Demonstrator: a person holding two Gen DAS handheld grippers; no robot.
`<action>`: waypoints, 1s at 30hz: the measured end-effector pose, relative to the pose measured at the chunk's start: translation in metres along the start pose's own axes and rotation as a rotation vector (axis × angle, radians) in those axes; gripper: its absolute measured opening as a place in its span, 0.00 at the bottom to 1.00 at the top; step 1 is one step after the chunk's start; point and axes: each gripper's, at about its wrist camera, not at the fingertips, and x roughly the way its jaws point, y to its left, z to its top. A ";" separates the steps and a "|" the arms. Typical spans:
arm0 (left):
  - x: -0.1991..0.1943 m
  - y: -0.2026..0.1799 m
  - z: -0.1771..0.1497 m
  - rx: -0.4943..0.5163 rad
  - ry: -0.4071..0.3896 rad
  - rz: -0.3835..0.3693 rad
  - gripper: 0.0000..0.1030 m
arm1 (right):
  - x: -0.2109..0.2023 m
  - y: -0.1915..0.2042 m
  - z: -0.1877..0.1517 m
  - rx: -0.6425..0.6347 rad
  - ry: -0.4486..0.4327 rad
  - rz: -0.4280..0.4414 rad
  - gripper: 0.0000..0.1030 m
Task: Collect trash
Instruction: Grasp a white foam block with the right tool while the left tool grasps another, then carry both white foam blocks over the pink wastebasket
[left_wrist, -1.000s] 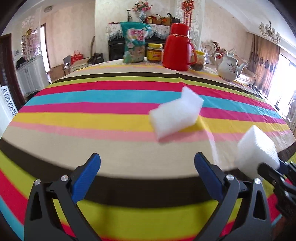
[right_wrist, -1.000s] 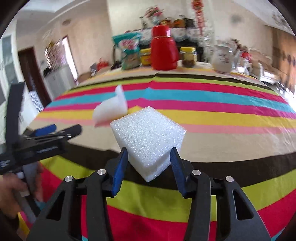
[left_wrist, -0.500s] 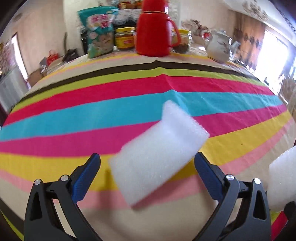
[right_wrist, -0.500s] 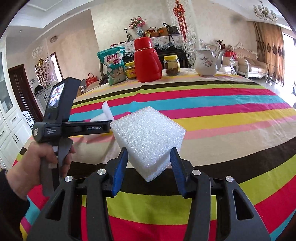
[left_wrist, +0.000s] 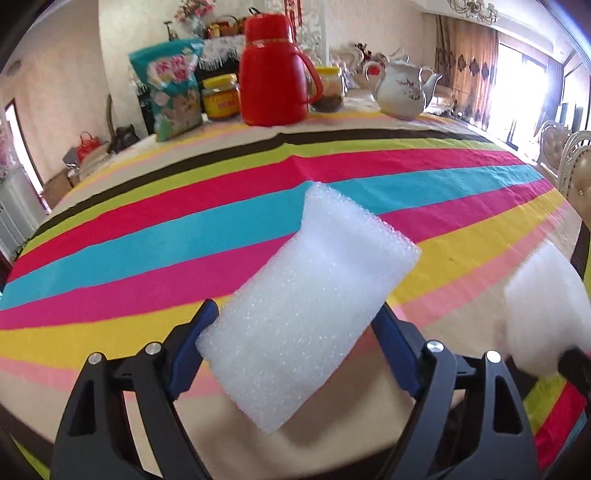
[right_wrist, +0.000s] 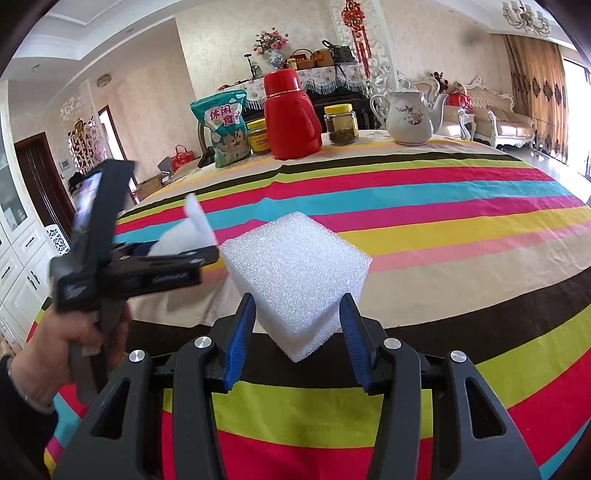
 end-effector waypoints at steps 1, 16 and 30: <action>-0.006 0.001 -0.003 -0.008 -0.008 0.008 0.78 | 0.000 0.001 0.000 -0.004 0.000 0.001 0.44; -0.149 0.010 -0.103 -0.210 -0.194 0.148 0.79 | -0.016 0.051 -0.007 -0.221 0.001 0.075 0.44; -0.261 0.032 -0.180 -0.288 -0.239 0.132 0.80 | -0.092 0.096 -0.042 -0.278 -0.001 0.173 0.45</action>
